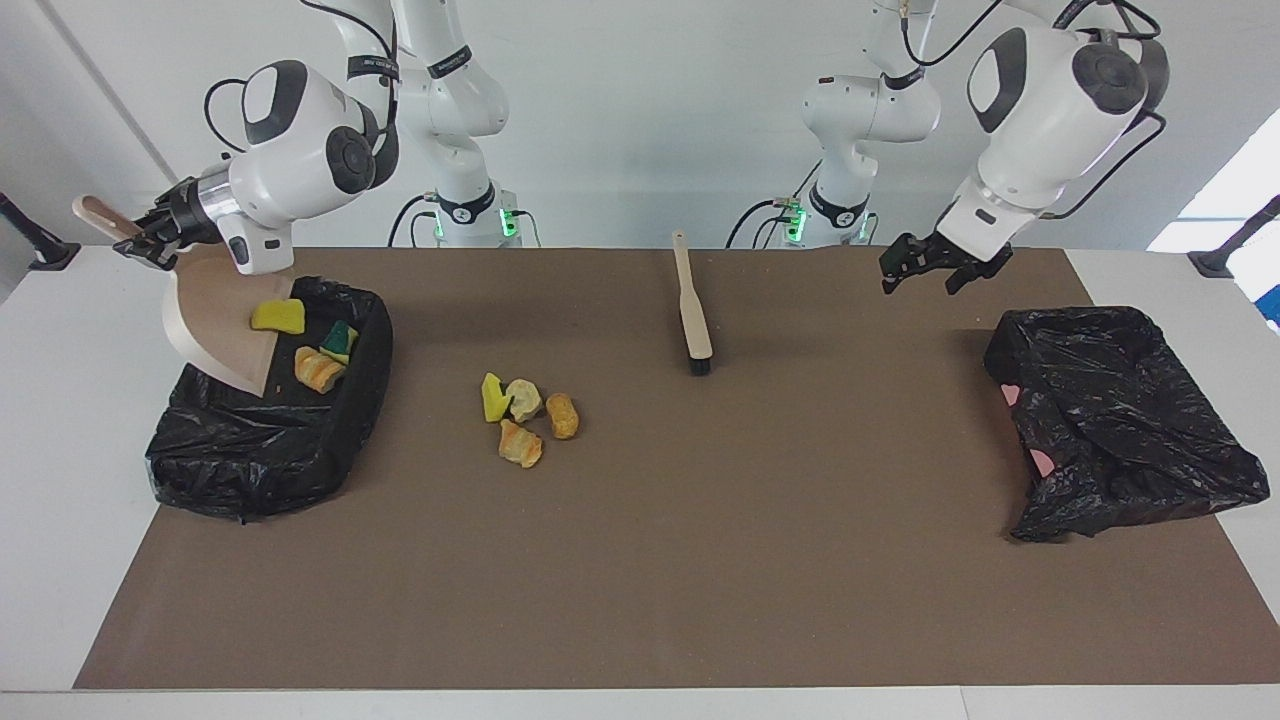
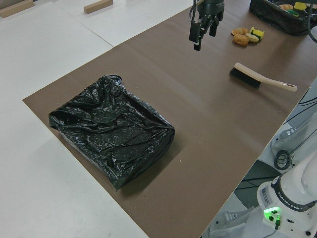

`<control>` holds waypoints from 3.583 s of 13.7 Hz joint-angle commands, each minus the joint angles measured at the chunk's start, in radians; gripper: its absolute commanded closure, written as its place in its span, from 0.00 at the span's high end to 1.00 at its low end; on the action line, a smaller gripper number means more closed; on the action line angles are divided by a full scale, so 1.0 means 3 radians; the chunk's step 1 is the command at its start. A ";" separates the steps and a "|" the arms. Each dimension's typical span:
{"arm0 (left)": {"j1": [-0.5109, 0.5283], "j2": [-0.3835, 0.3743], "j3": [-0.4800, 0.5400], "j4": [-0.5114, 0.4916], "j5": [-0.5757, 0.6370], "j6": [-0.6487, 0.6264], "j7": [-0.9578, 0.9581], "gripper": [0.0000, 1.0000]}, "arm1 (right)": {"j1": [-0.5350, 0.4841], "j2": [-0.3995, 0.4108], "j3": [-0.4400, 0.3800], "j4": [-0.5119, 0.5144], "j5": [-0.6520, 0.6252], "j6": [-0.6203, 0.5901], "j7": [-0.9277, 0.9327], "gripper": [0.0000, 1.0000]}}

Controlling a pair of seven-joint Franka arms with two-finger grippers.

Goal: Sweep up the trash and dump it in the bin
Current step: 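Tip the dustpan into the bag while the left gripper sets down the brush, then bring the empty dustpan back and lower it with the right gripper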

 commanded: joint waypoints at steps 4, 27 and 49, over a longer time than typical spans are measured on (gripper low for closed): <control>0.0186 0.0153 -0.0034 0.0426 0.0150 -0.0353 0.0266 1.00 | 0.0258 -0.0153 0.0024 0.0234 -0.0025 -0.0526 0.0090 0.00; 0.0227 0.0107 -0.0034 0.0395 0.0135 -0.0317 0.0400 1.00 | 0.0927 0.1316 0.1036 0.2028 0.3412 -0.0671 0.5589 0.00; 0.0207 0.0112 -0.0040 0.0406 0.0135 -0.0225 0.0384 1.00 | 0.1690 0.3068 0.1021 0.3054 0.3826 0.0546 0.6794 0.24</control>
